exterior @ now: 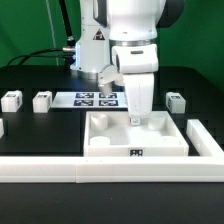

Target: Assemble square table

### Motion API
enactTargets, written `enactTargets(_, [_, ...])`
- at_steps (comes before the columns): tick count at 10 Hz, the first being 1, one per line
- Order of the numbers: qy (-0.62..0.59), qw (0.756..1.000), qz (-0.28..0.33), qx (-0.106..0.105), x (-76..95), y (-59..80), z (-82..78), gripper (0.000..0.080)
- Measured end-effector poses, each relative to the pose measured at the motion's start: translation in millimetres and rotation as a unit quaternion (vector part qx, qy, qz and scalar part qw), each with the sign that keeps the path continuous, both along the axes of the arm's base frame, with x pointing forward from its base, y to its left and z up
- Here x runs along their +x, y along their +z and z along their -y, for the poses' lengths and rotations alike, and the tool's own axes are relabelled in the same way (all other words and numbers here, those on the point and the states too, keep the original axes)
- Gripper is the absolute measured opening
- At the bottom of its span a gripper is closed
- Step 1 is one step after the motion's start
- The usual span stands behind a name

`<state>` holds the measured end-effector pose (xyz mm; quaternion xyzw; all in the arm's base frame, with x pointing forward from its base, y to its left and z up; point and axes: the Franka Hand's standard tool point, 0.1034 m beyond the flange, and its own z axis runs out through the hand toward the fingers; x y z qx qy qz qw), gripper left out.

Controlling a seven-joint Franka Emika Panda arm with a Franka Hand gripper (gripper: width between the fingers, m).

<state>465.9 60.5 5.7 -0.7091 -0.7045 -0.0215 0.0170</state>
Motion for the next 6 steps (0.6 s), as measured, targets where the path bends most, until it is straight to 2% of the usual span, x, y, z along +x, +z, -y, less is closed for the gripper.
enactTargets(3, [0.000,1.000,0.004,0.001,10.7,0.1,-16.7,0.0058])
enactTargets(6, [-0.002,1.000,0.002,0.000,21.4,0.2,-20.8,0.0058])
